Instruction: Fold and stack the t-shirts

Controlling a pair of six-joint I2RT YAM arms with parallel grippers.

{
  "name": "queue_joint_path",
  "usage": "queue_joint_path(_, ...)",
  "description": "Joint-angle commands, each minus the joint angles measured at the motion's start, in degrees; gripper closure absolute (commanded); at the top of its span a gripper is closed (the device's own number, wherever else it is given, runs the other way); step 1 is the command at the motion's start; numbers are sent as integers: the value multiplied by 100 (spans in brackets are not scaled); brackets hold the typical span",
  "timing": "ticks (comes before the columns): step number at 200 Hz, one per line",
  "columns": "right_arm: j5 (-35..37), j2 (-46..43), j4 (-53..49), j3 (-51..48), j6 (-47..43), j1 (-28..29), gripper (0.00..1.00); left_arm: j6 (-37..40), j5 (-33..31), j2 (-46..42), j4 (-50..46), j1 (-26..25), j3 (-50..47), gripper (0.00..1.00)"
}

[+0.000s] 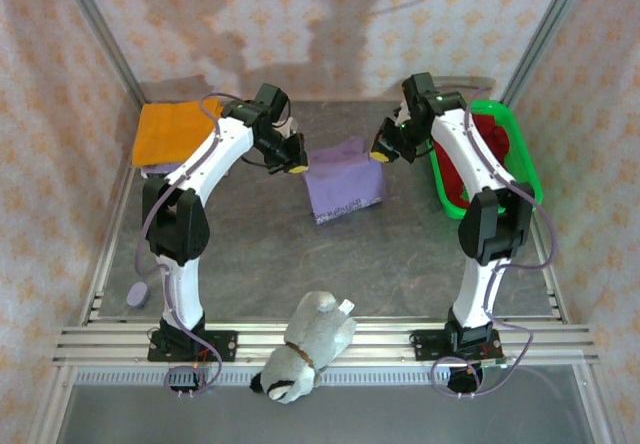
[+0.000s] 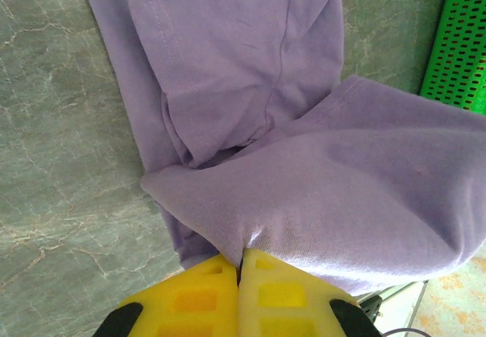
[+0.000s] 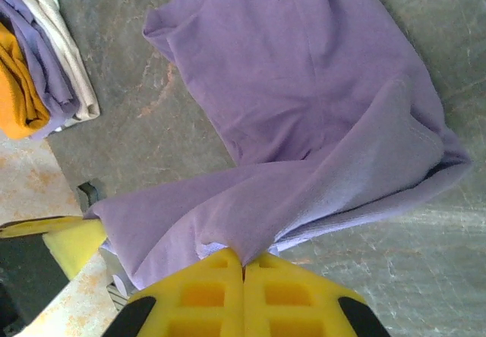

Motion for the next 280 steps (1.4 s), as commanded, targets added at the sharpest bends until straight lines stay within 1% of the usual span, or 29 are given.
queue_joint_path(1,28,306,-377,646,-151,-31,100,89,144,116,-169,117,212,100)
queue_joint_path(47,-26,1185,-793,2168,-128,-32,100,169,315,546,-413,348,950,100)
queue_joint_path(83,-220,1835,-458,3003,150,-35,100,157,375,809,-536,509,1308,100)
queue_joint_path(96,-295,2077,-74,3202,297,-33,100,117,436,892,-454,577,1299,100)
queue_joint_path(118,-510,2543,931,3453,638,-28,100,77,524,1107,-307,756,1295,100)
queue_joint_path(142,-643,3330,1760,4324,931,44,100,39,720,1356,-141,951,1214,100)
queue_joint_path(159,-618,3746,2654,4554,1177,133,100,34,764,1433,224,1120,988,100)
queue_joint_path(163,-587,3829,2878,4550,1253,150,100,-152,774,1439,388,1160,907,100)
queue_joint_path(174,-447,4091,3500,4559,1594,204,100,-310,933,1544,671,1293,761,100)
queue_joint_path(188,-311,4514,4170,4739,1975,274,96,-274,993,1884,573,1466,946,100)
queue_joint_path(192,-244,4645,4336,4821,2083,289,94,-247,992,1980,529,1512,1009,100)
queue_joint_path(195,-214,4739,4477,4887,2163,315,90,-233,992,2048,535,1540,1040,100)
queue_joint_path(199,-204,4840,4674,4975,2259,339,83,-216,977,2120,553,1583,1067,100)
queue_joint_path(203,-177,4955,4845,5060,2359,354,72,-221,966,2188,585,1632,1095,100)
queue_joint_path(210,-87,5092,5038,5156,2519,394,37,-304,1054,2285,817,1705,1092,100)
queue_joint_path(213,-69,5121,5145,5164,2574,399,26,-354,1114,2322,1005,1732,1081,100)
queue_joint_path(216,-59,5143,5236,5154,2651,404,19,-414,1163,2363,1187,1758,1072,94)
queue_joint_path(217,-57,5152,5258,5151,2674,401,16,-437,1174,2382,1241,1767,1072,90)
queue_joint_path(221,-49,5164,5290,5139,2756,395,3,-526,1216,2453,1415,1802,1102,81)
queue_joint_path(223,-39,5163,5266,5139,2793,392,0,-560,1239,2485,1477,1813,1127,76)
queue_joint_path(226,-30,5150,5219,5135,2827,391,1,-580,1308,2555,1529,1825,1175,66)
queue_joint_path(230,-36,5117,5108,5139,2845,379,1,-557,1390,2654,1518,1835,1356,48)
queue_joint_path(234,-75,5064,5026,5120,2819,366,1,-494,1428,2747,1462,1847,1550,34)
queue_joint_path(237,-115,5024,4963,5088,2781,371,1,-449,1409,2802,1416,1846,1701,26)
queue_joint_path(244,-192,4879,4788,5007,2634,377,1,-364,1306,2872,1330,1838,1975,15)
queue_joint_path(248,-217,4782,4629,4935,2503,386,1,-334,1319,2892,1329,1847,2119,3)
queue_joint_path(251,-217,4711,4463,4896,2384,387,1,-328,1332,2901,1337,1846,2198,1)
queue_joint_path(263,-226,4373,3852,4628,1898,398,1,-463,1291,2858,1445,1870,2426,1)
queue_joint_path(280,-291,3865,3217,3951,1321,373,1,-651,1267,2643,1711,1875,2294,1)
